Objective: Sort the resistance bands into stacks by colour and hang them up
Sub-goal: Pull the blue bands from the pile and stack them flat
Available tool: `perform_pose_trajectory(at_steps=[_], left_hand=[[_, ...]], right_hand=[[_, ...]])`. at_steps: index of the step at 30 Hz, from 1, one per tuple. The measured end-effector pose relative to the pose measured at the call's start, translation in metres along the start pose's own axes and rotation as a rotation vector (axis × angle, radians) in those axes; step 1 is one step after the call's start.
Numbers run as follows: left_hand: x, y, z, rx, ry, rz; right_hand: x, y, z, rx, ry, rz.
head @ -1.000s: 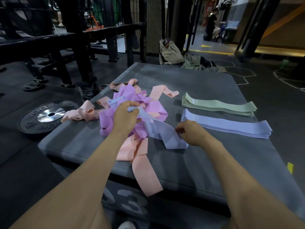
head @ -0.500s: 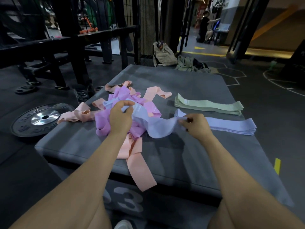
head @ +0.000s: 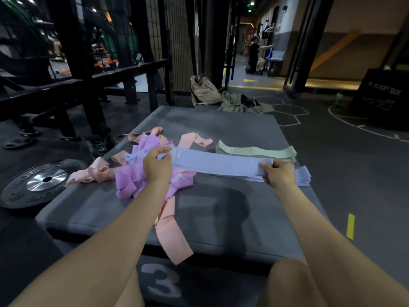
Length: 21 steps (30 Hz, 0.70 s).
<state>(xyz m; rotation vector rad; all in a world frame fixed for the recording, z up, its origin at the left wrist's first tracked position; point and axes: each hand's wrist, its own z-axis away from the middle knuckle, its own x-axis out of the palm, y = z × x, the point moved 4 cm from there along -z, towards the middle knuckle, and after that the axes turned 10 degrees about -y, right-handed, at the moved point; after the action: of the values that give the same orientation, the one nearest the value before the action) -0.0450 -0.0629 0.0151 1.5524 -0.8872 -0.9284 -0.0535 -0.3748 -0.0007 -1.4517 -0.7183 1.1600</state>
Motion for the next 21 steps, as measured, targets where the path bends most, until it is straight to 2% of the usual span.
perform_pose_trajectory(at_steps=[7, 11, 21], left_hand=[[0.06, -0.005, -0.01, -0.02, -0.108, -0.078], [0.104, -0.012, -0.019, -0.117, -0.185, -0.115], [0.165, -0.016, -0.031, -0.153, -0.217, -0.296]], right_hand=[[-0.05, 0.02, -0.029, 0.001, 0.095, 0.148], [-0.08, 0.024, -0.041, 0.007, 0.144, 0.279], [-0.104, 0.041, -0.084, 0.05, 0.251, 0.277]])
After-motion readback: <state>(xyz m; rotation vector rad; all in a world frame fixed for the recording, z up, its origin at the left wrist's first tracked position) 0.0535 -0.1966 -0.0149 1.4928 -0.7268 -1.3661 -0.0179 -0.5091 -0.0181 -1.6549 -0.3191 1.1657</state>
